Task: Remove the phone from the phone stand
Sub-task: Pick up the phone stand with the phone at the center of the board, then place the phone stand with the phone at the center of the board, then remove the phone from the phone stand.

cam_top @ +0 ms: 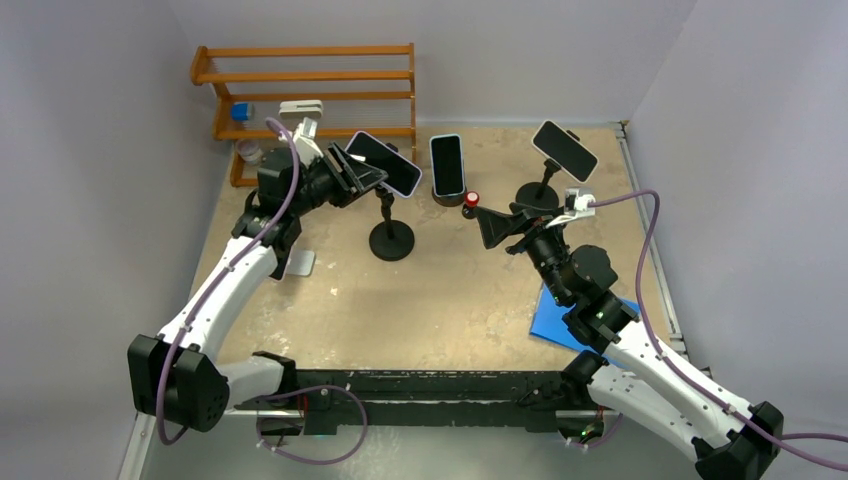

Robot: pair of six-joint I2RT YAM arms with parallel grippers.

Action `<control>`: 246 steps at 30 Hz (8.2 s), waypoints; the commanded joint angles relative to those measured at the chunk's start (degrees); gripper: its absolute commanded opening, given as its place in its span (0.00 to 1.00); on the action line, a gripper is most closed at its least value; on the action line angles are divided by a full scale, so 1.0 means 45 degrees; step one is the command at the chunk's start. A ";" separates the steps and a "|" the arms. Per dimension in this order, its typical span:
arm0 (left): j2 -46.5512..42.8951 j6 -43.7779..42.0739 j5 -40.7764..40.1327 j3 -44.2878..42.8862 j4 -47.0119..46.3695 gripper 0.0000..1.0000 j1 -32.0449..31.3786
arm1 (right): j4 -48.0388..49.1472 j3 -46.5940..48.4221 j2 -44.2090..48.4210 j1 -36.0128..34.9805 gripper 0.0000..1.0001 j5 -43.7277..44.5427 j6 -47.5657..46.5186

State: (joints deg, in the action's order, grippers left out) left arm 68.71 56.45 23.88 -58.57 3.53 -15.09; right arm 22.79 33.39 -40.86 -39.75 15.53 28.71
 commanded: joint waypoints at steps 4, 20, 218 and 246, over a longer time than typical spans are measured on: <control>0.0015 0.0056 0.0359 0.0034 -0.1109 0.44 0.0092 | 0.0362 0.0042 0.0170 -0.0057 0.99 0.0240 -0.0113; -0.0005 0.0103 0.0435 0.0151 -0.1340 0.27 0.0110 | 0.0293 0.0042 0.0213 -0.0057 0.99 0.0340 -0.0100; -0.7734 -0.4203 -0.3234 0.2628 0.2957 0.88 -0.1197 | -1.3766 1.3868 -1.0255 -0.5945 0.98 0.3027 -0.1517; -0.6636 -0.1571 0.0590 0.3275 0.1237 0.80 -0.1197 | -1.3129 1.3040 -0.9769 -0.5953 0.46 0.2873 -0.1443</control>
State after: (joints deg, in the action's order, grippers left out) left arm 37.80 47.88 23.86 -44.14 13.78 -20.08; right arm -38.33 92.31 -86.98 -66.37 27.55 21.87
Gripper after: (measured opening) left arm 0.821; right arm 0.786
